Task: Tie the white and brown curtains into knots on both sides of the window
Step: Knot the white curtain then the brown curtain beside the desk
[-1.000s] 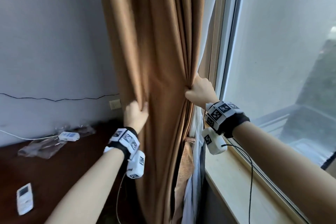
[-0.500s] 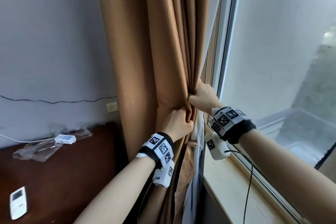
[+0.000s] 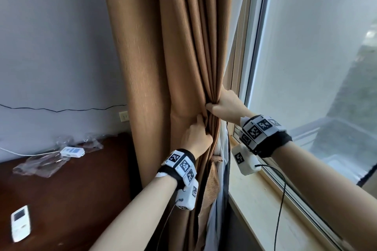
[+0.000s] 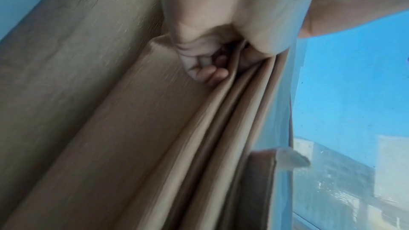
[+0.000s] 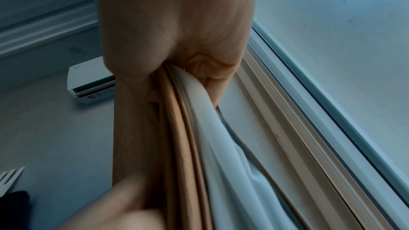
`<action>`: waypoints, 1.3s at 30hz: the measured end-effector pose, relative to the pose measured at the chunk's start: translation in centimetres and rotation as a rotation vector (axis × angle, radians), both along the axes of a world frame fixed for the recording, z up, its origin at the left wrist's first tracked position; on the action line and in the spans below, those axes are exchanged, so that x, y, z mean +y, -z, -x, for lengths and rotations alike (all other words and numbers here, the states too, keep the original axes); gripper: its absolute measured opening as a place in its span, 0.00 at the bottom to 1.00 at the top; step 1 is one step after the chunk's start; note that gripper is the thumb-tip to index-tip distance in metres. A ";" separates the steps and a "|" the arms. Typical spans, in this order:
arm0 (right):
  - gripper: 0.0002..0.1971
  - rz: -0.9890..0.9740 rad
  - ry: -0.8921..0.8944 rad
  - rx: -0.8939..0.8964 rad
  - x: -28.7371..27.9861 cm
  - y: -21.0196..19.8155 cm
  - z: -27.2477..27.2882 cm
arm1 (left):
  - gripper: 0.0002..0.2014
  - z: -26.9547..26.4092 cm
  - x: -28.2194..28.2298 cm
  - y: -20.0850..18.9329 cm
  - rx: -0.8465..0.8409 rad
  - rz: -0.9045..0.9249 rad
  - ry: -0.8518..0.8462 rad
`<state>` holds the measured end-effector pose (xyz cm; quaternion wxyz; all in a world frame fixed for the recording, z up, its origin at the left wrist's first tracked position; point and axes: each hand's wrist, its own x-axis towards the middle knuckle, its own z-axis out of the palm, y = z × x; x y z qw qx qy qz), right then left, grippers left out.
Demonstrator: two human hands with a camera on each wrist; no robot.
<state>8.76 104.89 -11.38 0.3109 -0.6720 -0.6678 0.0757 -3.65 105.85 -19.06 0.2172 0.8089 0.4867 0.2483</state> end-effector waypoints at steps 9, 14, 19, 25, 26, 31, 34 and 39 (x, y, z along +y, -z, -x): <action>0.39 -0.022 0.076 0.058 0.7 0.3 0.3 | 0.24 0.4 1.0 0.5 0.168 0.045 0.241; 0.15 -0.044 0.035 0.039 1.0 0.6 -0.1 | 0.12 4.8 5.1 -0.3 0.027 0.067 0.312; 0.13 -0.067 0.024 0.062 0.9 0.9 -0.2 | 0.21 12.0 12.1 -2.2 -0.398 -0.397 -0.451; 0.18 -0.061 0.051 0.054 1.1 0.6 -0.3 | 0.49 15.2 16.5 -1.2 -0.554 0.119 -0.505; 0.20 -0.064 0.060 0.048 1.1 0.6 -0.2 | 0.41 14.5 15.9 -0.9 -0.527 0.135 -0.453; 0.16 -0.080 0.140 0.030 1.2 0.8 0.2 | 0.20 9.2 9.0 0.9 -0.174 -0.272 -0.288; 0.16 -0.104 0.176 0.012 1.3 1.0 0.9 | 0.11 5.7 4.7 1.3 -0.065 -0.337 -0.024; 0.20 -0.102 0.222 -0.016 0.8 1.2 2.1 | 0.08 2.9 1.7 -0.1 -0.161 -0.264 0.231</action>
